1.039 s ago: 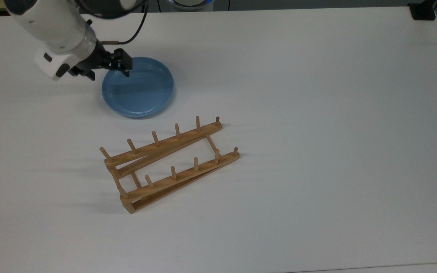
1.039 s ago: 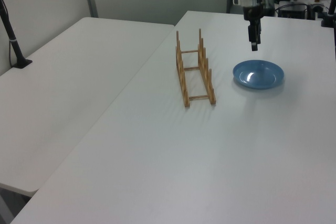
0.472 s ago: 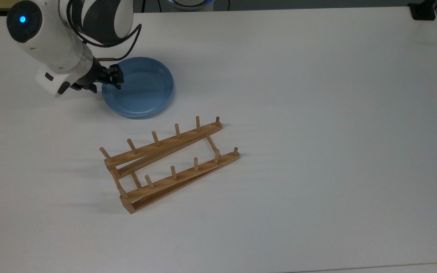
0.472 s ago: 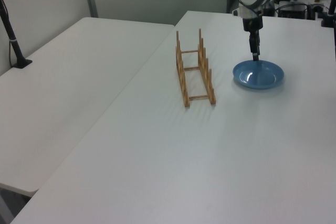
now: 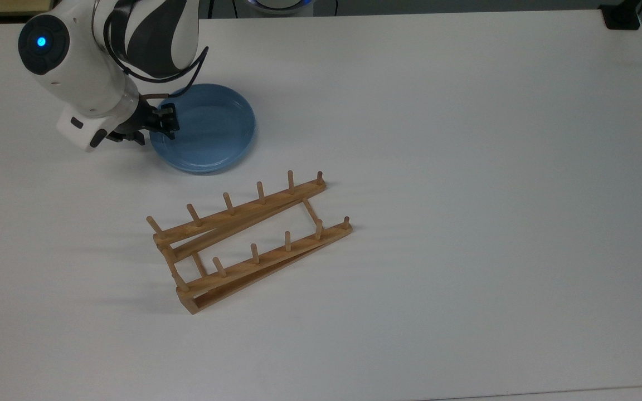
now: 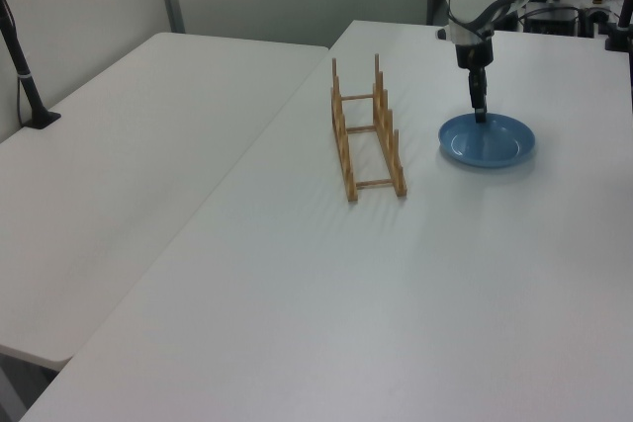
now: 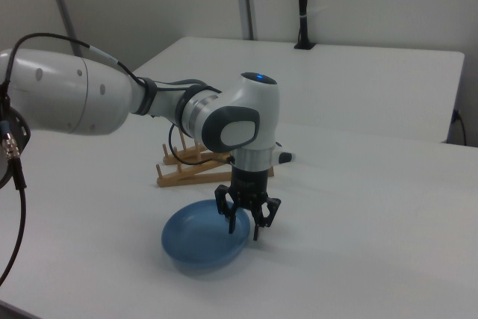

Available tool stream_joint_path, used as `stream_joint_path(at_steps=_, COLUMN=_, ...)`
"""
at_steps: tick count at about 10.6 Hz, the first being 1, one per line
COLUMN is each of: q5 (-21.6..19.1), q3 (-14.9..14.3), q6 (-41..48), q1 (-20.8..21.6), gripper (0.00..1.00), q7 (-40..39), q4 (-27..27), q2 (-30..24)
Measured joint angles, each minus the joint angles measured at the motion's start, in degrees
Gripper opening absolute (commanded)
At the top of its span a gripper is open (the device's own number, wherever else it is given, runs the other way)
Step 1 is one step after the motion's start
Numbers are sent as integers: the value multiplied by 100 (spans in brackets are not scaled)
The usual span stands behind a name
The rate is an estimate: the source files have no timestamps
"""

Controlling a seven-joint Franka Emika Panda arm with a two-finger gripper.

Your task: Place plate in plate rack

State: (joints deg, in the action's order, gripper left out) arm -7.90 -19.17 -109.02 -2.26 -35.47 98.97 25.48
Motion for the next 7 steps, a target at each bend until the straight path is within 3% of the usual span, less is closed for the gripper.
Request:
stream_joint_path(at_steps=3, q5=0, q3=-2, q6=-89, q1=9, gripper=6, q7=-11, q4=31, q2=85)
stream_joint_path(at_steps=4, q5=0, q3=-1, q6=-96, q1=20, gripper=0, q7=-12, q4=32, q2=112)
stream_joint_path(at_steps=7, q5=0, q3=-1, q6=-94, q1=31, gripper=0, q7=-57, q4=22, q2=61)
